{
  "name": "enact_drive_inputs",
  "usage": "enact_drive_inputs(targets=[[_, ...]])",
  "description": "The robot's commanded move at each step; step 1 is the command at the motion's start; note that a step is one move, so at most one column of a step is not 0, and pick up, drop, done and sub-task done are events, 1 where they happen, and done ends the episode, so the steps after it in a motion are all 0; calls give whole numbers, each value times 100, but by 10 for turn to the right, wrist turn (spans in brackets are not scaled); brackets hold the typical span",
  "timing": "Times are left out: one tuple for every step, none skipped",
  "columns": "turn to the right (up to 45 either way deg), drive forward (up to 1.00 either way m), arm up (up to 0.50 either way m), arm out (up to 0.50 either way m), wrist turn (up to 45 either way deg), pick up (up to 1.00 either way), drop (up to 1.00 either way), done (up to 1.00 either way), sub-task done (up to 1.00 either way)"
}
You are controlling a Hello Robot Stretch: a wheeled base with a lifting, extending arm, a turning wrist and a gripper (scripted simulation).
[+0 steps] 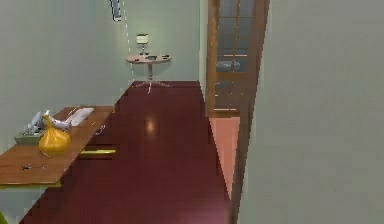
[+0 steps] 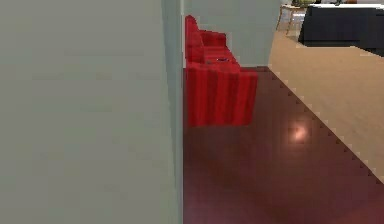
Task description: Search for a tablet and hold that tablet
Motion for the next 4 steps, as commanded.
enact_drive_inputs(targets=[[-60,0,0,0,0,0,0,0,0],[0,60,0,0,0,0,0,0,0],[0,100,0,0,0,0,0,0,0],[0,100,0,0,0,0,0,0,0]])
